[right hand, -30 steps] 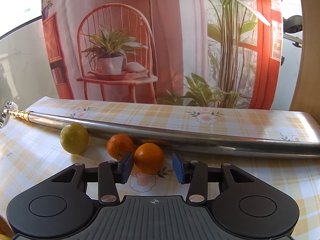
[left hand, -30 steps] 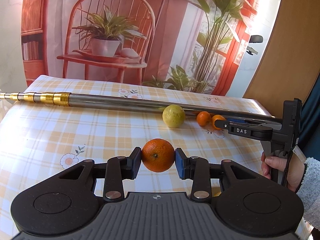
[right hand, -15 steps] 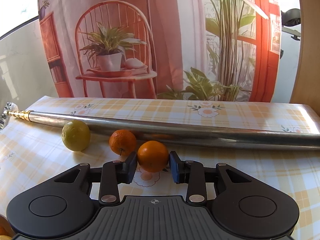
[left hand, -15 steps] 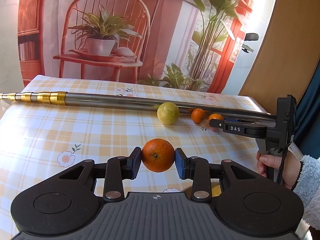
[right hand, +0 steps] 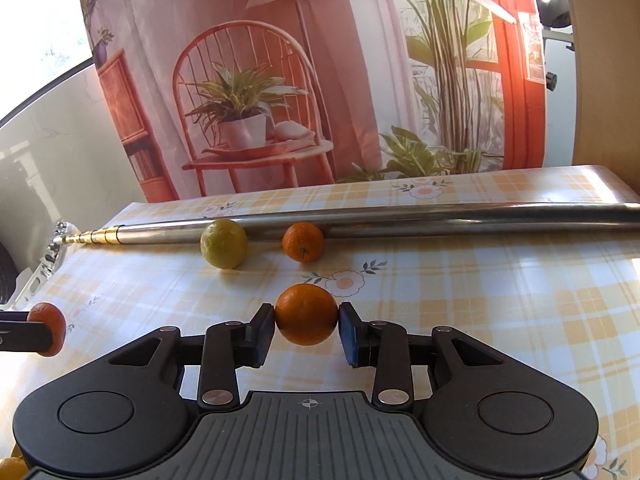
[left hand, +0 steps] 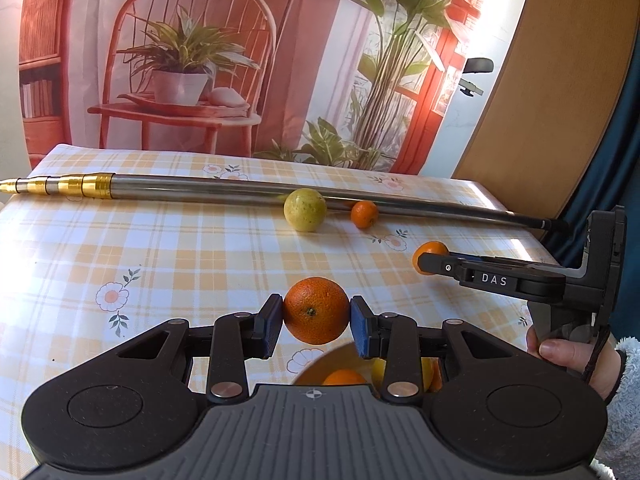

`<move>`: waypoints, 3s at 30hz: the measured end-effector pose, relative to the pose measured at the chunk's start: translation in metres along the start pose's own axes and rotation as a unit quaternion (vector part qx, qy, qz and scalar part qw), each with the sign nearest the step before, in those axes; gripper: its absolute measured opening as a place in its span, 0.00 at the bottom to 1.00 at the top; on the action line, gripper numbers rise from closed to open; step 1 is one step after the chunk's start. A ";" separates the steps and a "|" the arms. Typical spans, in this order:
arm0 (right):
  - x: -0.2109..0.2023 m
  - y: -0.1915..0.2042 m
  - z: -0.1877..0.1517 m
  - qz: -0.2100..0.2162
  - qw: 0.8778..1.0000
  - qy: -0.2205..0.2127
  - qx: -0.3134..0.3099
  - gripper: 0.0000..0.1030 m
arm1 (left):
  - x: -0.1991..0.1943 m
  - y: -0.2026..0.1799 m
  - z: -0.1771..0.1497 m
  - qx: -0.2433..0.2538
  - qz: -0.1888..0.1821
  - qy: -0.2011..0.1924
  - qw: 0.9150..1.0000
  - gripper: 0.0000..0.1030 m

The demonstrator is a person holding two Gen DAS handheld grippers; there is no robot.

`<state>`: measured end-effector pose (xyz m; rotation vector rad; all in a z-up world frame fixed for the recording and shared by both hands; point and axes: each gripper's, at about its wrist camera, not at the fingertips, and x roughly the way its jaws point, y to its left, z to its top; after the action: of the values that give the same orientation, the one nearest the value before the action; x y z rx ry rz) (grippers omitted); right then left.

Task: Organize fruits
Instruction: 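Carry both mandarins over the plate and open both tools to release them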

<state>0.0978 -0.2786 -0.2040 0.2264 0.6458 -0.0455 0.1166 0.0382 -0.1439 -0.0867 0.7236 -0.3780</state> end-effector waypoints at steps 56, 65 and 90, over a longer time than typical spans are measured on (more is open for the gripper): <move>-0.107 0.054 -0.058 0.044 0.998 -0.025 0.033 0.31 | 0.014 -0.049 -0.049 0.102 -0.042 0.090 0.990 0.37; -0.103 0.054 -0.060 0.044 0.998 -0.019 0.037 0.31 | 0.015 -0.046 -0.048 0.082 -0.046 0.092 0.991 0.38; -0.119 0.083 -0.059 0.037 0.999 -0.009 -0.011 0.31 | -0.051 -0.027 -0.047 0.005 -0.011 0.015 1.000 0.57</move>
<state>-0.0230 -0.1876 -0.1614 0.2288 0.6196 0.0307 0.0426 0.0344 -0.1417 -0.0801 0.7499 -0.4038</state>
